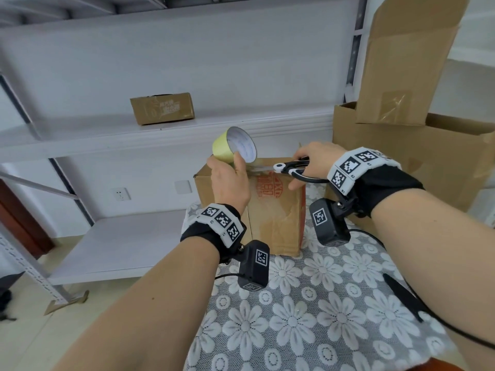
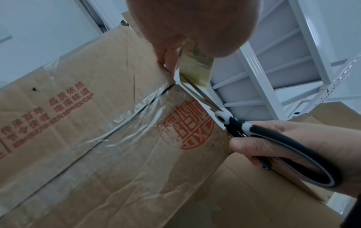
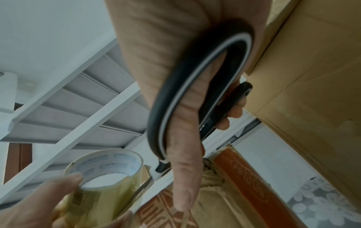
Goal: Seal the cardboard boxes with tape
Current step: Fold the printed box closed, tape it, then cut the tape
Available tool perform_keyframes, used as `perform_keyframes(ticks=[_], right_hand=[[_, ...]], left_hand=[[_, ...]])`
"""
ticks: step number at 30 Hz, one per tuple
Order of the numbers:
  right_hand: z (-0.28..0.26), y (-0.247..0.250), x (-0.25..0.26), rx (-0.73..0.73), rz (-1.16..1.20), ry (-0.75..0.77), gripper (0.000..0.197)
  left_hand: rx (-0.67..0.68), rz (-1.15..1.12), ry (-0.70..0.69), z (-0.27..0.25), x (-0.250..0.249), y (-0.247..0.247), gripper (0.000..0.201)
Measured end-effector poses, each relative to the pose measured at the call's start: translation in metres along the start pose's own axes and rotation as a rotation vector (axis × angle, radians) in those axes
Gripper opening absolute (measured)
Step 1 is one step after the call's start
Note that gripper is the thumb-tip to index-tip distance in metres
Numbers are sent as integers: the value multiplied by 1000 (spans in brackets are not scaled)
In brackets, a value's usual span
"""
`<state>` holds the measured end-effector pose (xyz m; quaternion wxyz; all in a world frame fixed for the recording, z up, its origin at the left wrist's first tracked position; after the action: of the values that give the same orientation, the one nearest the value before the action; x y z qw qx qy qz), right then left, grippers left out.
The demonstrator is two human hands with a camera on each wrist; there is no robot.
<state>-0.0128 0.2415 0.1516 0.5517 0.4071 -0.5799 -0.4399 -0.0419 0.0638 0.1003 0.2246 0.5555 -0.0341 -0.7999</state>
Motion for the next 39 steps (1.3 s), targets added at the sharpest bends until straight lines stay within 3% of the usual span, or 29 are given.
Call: perform_keyframes(ticks=[10,14,19,26,39], right_hand=[[-6,2,-20,-57,-14,-58,61],[-8,0,-15,-44,-26,-31,68],[-12,5,-27,-78,74,-82,57],[-16,-3,-25,81,227,-38,66],[0,9,7,96,34,-41,68]], left_hand=[[-34,21,61,5,4,8,42],[-24,4,64,1,-2,1,45],[-41,28,64,3,-2,2,43],[-10,44,38,-2,-6,-6,45],[-8,67,-48,-3,-6,-5,42]])
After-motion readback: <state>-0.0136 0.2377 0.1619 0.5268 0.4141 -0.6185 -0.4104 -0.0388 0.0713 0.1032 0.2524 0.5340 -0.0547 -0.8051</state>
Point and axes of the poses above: each hand's wrist, its own z-axis towards the middle knuckle, its own y-axis out of the back of the hand, x = y × z, the point moved 2 cm from there along z, towards the middle knuckle, and after that the axes turned 8 degrees about z, right-handed, at the moved point
